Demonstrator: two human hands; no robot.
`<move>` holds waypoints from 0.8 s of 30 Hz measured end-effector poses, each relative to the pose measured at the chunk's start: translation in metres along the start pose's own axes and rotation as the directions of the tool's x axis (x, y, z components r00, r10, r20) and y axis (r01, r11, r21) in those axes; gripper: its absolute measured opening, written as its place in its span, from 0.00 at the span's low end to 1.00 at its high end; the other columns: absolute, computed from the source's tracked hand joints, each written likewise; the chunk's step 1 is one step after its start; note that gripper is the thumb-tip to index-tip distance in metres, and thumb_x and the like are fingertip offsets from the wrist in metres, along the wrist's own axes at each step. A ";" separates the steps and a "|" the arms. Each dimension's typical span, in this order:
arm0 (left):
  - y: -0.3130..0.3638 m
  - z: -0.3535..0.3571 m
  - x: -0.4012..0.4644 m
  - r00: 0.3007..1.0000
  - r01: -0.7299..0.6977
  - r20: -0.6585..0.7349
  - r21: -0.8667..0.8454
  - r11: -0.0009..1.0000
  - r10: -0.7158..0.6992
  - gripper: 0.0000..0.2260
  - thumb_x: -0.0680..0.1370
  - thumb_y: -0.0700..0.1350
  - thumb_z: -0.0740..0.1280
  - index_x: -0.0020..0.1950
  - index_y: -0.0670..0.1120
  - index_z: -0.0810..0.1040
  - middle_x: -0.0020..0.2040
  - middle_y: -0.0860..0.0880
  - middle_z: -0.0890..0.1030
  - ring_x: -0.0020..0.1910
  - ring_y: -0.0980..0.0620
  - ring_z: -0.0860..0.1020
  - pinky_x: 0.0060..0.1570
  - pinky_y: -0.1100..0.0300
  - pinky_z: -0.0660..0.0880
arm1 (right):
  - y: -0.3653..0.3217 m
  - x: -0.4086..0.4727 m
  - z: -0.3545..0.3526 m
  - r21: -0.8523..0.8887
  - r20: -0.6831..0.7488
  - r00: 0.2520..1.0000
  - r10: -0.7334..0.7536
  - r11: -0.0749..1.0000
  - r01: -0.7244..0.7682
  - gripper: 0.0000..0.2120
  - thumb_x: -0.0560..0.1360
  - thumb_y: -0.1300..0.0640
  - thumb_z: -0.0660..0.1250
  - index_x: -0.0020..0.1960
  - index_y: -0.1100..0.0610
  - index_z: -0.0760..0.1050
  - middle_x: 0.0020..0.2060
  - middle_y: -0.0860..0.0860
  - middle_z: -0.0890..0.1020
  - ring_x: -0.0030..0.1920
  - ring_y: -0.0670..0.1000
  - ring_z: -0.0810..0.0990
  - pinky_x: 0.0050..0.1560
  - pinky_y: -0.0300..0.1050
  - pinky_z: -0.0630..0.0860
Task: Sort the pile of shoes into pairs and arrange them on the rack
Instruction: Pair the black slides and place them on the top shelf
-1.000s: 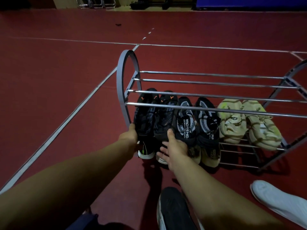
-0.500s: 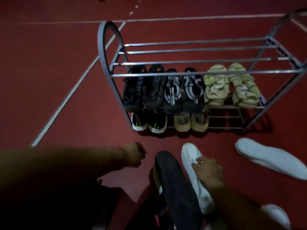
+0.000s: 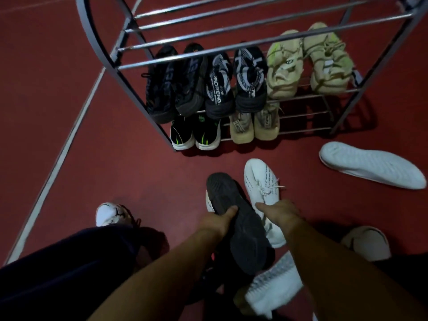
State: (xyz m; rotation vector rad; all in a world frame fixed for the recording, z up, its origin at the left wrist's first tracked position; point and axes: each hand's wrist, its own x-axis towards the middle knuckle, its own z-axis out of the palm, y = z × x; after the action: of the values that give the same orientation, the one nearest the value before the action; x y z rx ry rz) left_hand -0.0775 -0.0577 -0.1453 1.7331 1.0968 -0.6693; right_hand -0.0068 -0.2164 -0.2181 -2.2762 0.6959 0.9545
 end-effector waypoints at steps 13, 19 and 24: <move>0.072 -0.028 -0.035 0.850 -0.471 -0.214 0.103 0.876 0.482 0.16 0.67 0.49 0.73 0.51 0.52 0.72 0.48 0.51 0.81 0.45 0.48 0.81 0.49 0.50 0.80 | 0.013 0.005 -0.026 0.371 -0.301 0.953 -0.008 0.920 0.125 0.24 0.79 0.45 0.59 0.59 0.64 0.78 0.58 0.65 0.80 0.59 0.66 0.77 0.61 0.52 0.72; 0.066 -0.049 -0.021 0.362 -0.521 0.094 0.845 0.118 0.927 0.15 0.68 0.49 0.71 0.50 0.49 0.71 0.48 0.50 0.76 0.44 0.45 0.75 0.41 0.52 0.71 | 0.027 0.017 -0.041 0.475 -0.303 0.950 0.077 0.876 0.081 0.23 0.82 0.50 0.56 0.65 0.67 0.74 0.64 0.66 0.76 0.64 0.65 0.74 0.65 0.50 0.68; -0.007 -0.076 0.030 0.378 -0.436 0.069 0.893 0.111 0.923 0.12 0.68 0.42 0.74 0.50 0.45 0.79 0.52 0.45 0.81 0.53 0.39 0.77 0.54 0.48 0.73 | 0.034 0.015 -0.040 0.444 -0.315 0.949 -0.028 0.879 0.174 0.19 0.79 0.53 0.61 0.65 0.62 0.76 0.62 0.64 0.78 0.63 0.64 0.76 0.65 0.52 0.70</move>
State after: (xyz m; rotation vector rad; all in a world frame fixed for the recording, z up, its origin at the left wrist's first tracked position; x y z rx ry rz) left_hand -0.0728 0.0242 -0.1416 3.0975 -0.0973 0.0867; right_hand -0.0010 -0.2705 -0.2164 -2.0063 0.8208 0.3337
